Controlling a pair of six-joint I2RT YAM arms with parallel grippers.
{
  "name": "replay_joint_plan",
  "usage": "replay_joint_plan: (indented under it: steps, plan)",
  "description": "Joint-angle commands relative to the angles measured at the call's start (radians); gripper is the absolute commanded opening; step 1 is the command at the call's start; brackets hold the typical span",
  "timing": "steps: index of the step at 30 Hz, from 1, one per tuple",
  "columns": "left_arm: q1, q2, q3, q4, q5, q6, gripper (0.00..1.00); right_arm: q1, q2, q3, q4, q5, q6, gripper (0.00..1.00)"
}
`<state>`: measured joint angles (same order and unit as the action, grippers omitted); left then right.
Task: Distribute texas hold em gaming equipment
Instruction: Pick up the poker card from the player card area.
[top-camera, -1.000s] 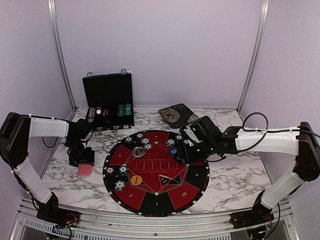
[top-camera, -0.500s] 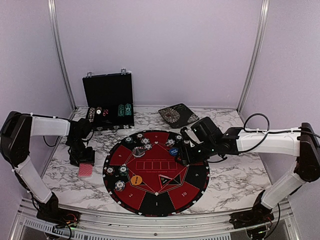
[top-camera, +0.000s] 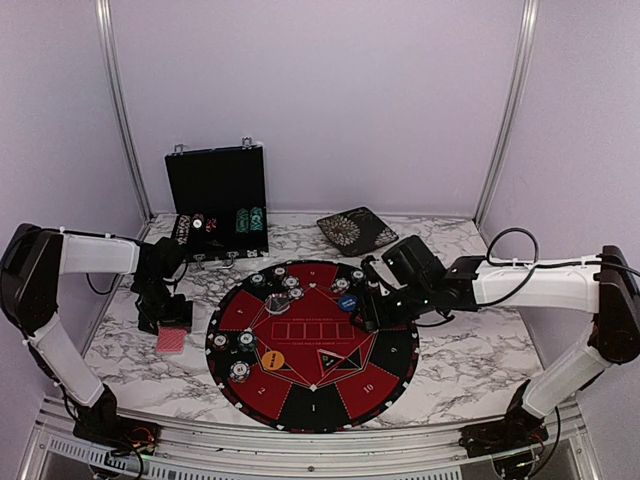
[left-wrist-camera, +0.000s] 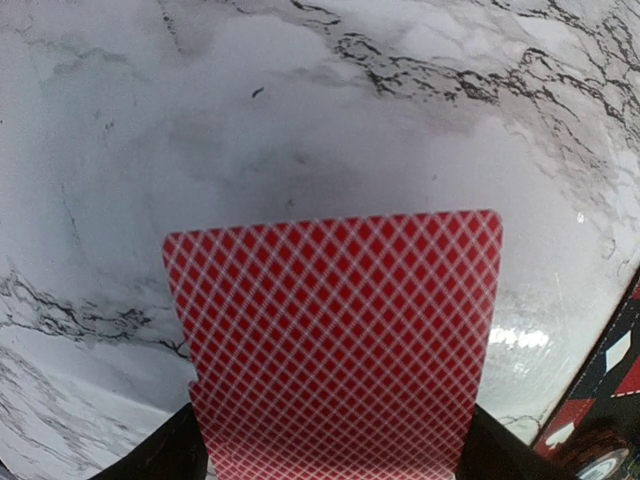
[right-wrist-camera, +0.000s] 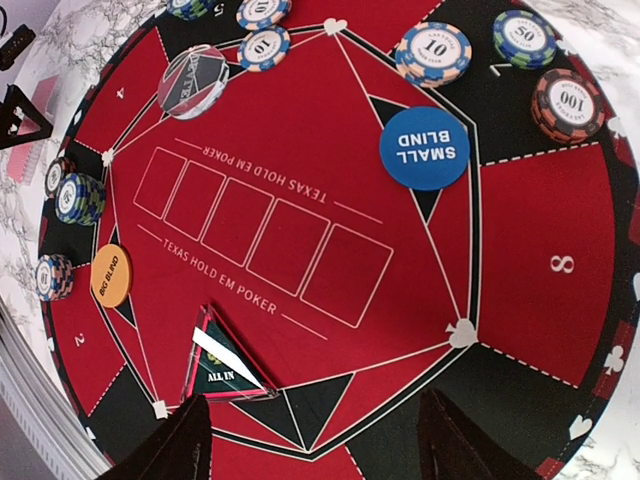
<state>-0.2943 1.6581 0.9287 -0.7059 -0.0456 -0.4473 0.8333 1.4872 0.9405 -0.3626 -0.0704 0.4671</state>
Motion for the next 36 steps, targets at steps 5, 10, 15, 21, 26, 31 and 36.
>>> replay_joint_plan:
  steps: [5,10,15,21,26,31,36]
  plan:
    - [-0.01,0.097,-0.004,-0.059,-0.041,0.0,0.76,0.008,-0.026,-0.02,0.031,-0.007,0.001,0.68]
    - [-0.009,0.111,0.016,-0.052,-0.031,0.001,0.7,0.008,-0.028,-0.029,0.03,0.001,0.006,0.68]
    - [-0.011,0.104,0.007,-0.05,-0.026,0.008,0.61,0.008,-0.021,-0.026,0.032,0.001,0.007,0.68]
    - [-0.012,0.058,0.001,-0.056,-0.031,0.047,0.55,0.009,0.005,0.001,0.025,0.001,0.0,0.68]
    - [-0.012,0.039,0.028,-0.074,-0.022,0.076,0.52,0.008,0.025,0.025,0.035,-0.006,0.001,0.68]
    - [-0.012,0.025,0.066,-0.112,-0.021,0.102,0.51,0.006,0.054,0.054,0.058,-0.036,0.003,0.68]
    - [-0.012,0.016,0.102,-0.151,-0.022,0.131,0.5,0.0,0.089,0.092,0.089,-0.084,0.008,0.68]
